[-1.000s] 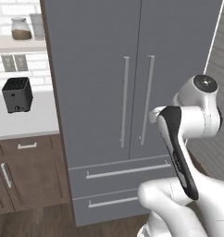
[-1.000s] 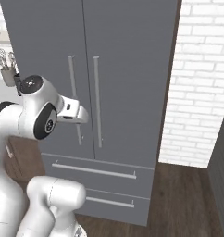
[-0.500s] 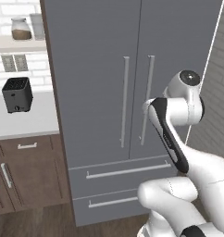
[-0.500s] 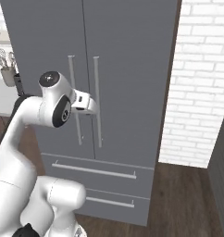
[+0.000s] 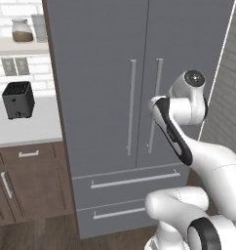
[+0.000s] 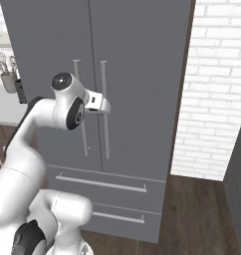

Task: Take the strawberry from the fridge and place it on top of the pancake, located on the dining counter.

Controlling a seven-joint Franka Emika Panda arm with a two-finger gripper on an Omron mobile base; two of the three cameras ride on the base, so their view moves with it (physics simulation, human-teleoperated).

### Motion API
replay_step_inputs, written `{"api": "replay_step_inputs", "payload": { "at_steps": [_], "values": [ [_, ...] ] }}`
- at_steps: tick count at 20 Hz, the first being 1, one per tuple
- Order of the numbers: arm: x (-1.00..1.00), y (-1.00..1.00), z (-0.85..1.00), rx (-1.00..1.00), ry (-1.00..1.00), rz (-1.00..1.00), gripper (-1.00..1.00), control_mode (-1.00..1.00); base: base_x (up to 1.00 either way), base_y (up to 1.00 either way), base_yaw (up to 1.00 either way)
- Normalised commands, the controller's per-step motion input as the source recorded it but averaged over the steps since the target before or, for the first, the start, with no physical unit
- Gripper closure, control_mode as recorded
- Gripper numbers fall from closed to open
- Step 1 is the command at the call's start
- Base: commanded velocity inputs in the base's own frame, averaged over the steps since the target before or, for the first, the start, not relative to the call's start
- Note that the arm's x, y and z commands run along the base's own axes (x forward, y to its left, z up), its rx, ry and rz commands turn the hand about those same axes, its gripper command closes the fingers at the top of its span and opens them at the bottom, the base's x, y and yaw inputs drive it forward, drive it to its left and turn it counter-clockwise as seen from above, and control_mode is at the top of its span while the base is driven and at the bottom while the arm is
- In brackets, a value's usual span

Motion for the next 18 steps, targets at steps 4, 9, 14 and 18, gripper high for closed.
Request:
{"api": "replay_step_inputs", "payload": {
  "at_steps": [4, 9, 14, 18],
  "values": [
    [0.36, -0.06, 0.28, 0.0, 0.0, -0.07, -1.0, -1.0, 0.0, 0.0, 0.0],
    [0.34, -0.12, 0.18, 0.0, 0.0, -0.01, -1.0, -1.0, 0.0, 0.0, 0.0],
    [0.4, -0.08, 0.0, 0.0, -0.04, 0.0, -1.0, -1.0, 0.0, 0.0, 0.0],
    [0.31, 0.0, -0.11, 0.0, -0.16, 0.0, -1.0, -1.0, 0.0, 0.0, 0.0]
  ]
}}
